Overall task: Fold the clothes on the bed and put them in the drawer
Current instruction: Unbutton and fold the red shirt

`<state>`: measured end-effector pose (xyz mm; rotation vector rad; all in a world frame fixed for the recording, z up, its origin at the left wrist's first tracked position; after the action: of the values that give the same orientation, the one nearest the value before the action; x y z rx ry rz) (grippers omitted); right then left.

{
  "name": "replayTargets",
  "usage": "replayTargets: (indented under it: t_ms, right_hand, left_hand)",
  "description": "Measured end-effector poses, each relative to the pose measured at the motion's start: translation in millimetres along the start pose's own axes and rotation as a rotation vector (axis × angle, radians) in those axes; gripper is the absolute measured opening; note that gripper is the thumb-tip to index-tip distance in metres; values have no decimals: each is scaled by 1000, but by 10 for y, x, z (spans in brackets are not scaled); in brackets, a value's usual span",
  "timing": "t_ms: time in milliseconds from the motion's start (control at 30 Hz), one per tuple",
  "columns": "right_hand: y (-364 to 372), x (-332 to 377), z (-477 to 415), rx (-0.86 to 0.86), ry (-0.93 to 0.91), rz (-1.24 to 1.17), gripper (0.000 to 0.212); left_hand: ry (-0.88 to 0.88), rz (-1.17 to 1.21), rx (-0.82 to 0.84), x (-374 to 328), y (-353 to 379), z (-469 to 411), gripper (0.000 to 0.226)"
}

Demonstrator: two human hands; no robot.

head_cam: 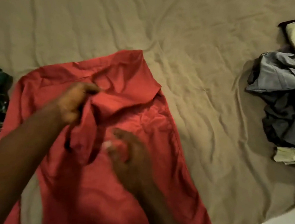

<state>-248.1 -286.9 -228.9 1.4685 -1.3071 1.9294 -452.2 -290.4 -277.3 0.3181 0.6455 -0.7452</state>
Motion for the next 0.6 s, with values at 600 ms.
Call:
replayTargets:
  t_ms: [600]
  right_hand:
    - [-1391,-1346,1272,-12,477,638,48]
  left_hand:
    - [118,-501,-403,1367,673,-152,79]
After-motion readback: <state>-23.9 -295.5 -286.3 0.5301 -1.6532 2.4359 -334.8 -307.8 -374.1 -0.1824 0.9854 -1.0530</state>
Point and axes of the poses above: each hand's wrist, its own z-axis away from the middle knuckle, its own y-axis out of the palm, x = y × z, the point moved 10 cm from there along -z, towards the middle knuckle, and after that the axes turned 5 degrees about -x, right-handed, at the moved point
